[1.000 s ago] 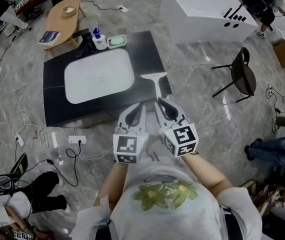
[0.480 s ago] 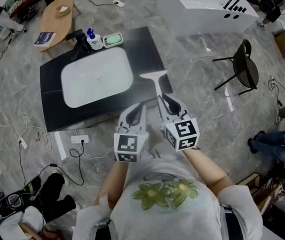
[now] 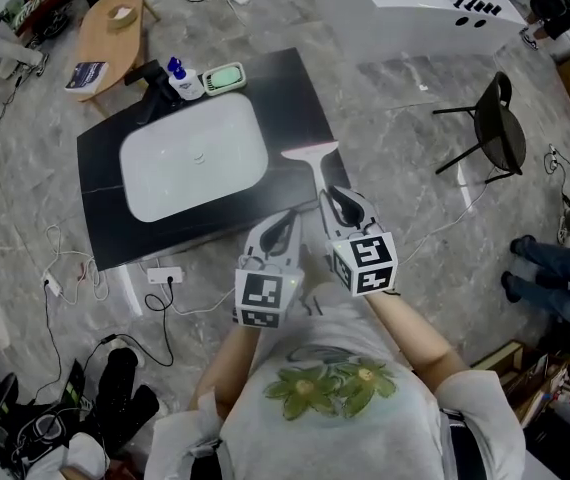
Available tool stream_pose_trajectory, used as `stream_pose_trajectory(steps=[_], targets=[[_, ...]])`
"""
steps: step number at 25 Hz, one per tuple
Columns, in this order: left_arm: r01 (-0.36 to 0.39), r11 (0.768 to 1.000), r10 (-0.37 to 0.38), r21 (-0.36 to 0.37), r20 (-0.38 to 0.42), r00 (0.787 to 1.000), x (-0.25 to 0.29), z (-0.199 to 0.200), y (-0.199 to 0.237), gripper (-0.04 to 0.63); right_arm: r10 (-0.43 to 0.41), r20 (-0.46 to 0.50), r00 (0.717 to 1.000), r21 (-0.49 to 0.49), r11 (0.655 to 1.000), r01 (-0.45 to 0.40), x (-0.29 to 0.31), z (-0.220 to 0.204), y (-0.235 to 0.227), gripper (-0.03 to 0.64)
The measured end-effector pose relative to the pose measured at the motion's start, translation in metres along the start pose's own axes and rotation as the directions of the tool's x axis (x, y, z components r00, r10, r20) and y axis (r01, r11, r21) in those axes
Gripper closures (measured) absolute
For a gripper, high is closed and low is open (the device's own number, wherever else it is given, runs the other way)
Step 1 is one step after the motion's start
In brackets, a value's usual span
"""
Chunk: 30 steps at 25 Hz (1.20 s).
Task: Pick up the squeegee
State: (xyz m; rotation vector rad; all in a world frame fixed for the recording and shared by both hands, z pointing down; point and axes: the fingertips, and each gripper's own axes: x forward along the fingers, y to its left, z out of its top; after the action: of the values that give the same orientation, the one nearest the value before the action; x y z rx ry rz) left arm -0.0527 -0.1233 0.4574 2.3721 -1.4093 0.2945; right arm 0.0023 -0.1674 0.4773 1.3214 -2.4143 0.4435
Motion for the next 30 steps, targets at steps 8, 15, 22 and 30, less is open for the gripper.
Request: stream_pose_trajectory(steps=[8,15,22,30], targets=[[0.015,1.000,-0.014,0.015,-0.061,0.998,0.015,-0.007,0.008,0.584,-0.005,-0.057,0.998,0.022,1.000,0.006,0.024,-0.018,-0.014,0.590],[0.033,0.999,-0.034,-0.010,-0.110,0.993,0.030,-0.012,0.015,0.584,-0.006,-0.098,0.995,0.049,0.999,0.011,0.046,-0.033,-0.024,0.552],[0.034,0.999,-0.035,-0.009,-0.139,0.990,0.044,-0.017,0.022,0.585,-0.007,-0.145,0.989,0.063,0.998,0.016,0.067,-0.050,-0.029,0.513],[0.039,0.999,-0.043,-0.025,-0.168,0.985,0.057,-0.024,0.028,0.586,-0.038,-0.181,0.983,0.076,0.996,0.053,0.085,-0.068,-0.044,0.499]])
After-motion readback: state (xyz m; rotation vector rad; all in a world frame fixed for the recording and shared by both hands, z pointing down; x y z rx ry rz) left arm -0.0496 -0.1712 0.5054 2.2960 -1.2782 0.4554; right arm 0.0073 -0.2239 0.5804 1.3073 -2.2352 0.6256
